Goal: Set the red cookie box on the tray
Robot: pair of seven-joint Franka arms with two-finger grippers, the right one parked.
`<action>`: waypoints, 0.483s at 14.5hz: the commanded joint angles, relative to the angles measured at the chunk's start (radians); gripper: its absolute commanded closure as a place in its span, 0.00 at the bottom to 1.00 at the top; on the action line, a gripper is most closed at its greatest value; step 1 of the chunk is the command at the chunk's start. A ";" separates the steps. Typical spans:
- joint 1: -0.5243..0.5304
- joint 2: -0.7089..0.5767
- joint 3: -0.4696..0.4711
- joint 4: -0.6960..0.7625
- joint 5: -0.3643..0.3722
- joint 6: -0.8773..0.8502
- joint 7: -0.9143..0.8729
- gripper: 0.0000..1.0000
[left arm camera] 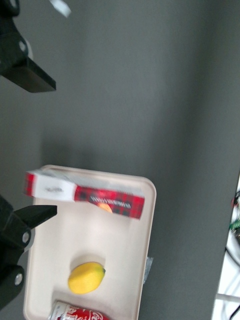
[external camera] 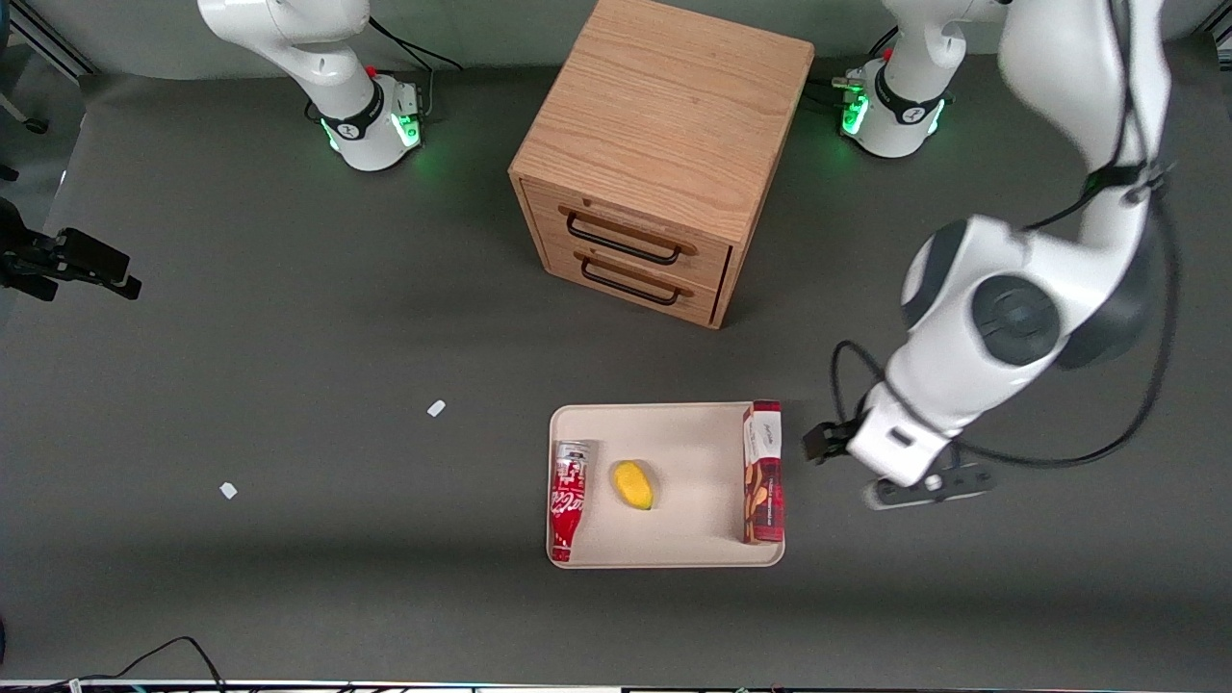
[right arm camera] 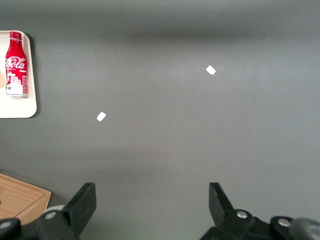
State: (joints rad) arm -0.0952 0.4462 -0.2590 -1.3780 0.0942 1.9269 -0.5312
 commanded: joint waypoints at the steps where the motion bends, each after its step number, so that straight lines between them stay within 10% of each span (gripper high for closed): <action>1: 0.078 -0.177 0.001 -0.105 -0.080 -0.115 0.064 0.00; 7: 0.242 -0.413 0.010 -0.232 -0.083 -0.264 0.345 0.00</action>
State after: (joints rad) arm 0.0996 0.1537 -0.2454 -1.4854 0.0311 1.6598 -0.2581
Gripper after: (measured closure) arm 0.000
